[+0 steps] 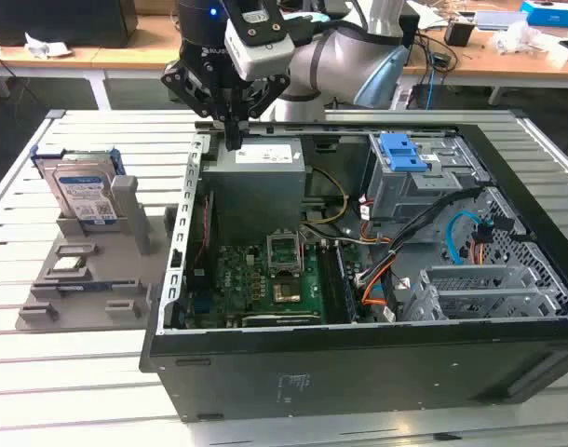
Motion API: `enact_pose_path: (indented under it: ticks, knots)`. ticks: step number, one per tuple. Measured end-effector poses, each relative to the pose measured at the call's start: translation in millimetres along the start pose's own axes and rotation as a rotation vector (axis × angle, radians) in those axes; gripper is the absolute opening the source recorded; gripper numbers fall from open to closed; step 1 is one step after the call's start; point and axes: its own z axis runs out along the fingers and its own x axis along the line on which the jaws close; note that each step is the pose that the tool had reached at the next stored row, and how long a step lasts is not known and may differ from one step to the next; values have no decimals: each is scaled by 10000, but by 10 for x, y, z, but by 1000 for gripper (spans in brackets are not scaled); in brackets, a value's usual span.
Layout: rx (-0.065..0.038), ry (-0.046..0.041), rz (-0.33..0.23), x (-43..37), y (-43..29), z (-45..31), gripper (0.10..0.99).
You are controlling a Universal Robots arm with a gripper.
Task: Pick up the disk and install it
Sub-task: 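Reach for the disk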
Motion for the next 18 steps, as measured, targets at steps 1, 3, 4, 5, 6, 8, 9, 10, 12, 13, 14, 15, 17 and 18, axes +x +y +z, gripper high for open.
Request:
enact_pose_path:
  ticks: [1,3,4,5,6,8,9,10,12,13,14,15,17,18]
  knots:
    - [0,0,2,11,0,0,106]
    - [1,0,0,72,-5,-2,106]
    - [0,1,1,87,-6,-3,106]
    - [0,0,1,100,-7,-3,106]
    - [-1,0,0,123,-9,-3,106]
    - [0,0,0,178,-13,-5,106]
    - [-1,0,1,240,-18,-6,106]
    - [-1,0,0,270,-20,-7,106]
    - [0,0,0,314,-23,-8,106]
    - [0,0,0,331,-25,-9,106]
    - [0,0,1,350,-26,-9,106]
    - [-1,0,1,359,-27,-8,106]
    - [0,0,0,383,-28,-9,106]
    - [0,1,0,397,-30,-10,106]
